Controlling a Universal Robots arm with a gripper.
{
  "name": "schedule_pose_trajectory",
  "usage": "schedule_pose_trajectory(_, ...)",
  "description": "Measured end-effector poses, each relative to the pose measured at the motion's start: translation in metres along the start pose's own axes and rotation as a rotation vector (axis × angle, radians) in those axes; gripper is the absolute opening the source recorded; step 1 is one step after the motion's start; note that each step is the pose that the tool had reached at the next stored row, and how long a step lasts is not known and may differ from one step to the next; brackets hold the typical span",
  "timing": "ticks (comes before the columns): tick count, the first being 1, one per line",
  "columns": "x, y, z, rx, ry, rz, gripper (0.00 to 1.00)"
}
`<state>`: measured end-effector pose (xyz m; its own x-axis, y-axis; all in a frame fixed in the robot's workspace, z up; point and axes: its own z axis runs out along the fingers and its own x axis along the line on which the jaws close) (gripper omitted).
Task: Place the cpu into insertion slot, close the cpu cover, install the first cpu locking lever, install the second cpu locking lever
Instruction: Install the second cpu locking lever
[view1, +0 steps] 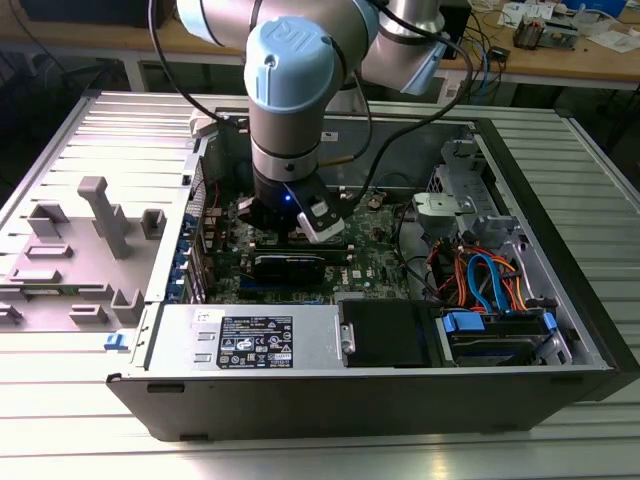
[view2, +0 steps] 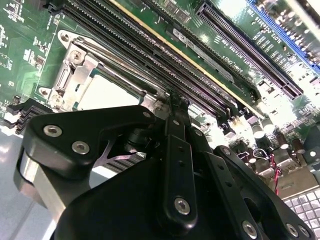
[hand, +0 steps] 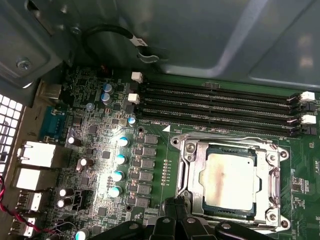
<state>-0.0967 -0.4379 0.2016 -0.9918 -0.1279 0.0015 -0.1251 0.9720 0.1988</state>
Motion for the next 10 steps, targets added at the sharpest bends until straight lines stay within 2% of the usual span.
schedule_pose_trajectory(10, -0.0011, 0.0099, -0.0047, 0.0127, 0.0021, 0.000, 0.11)
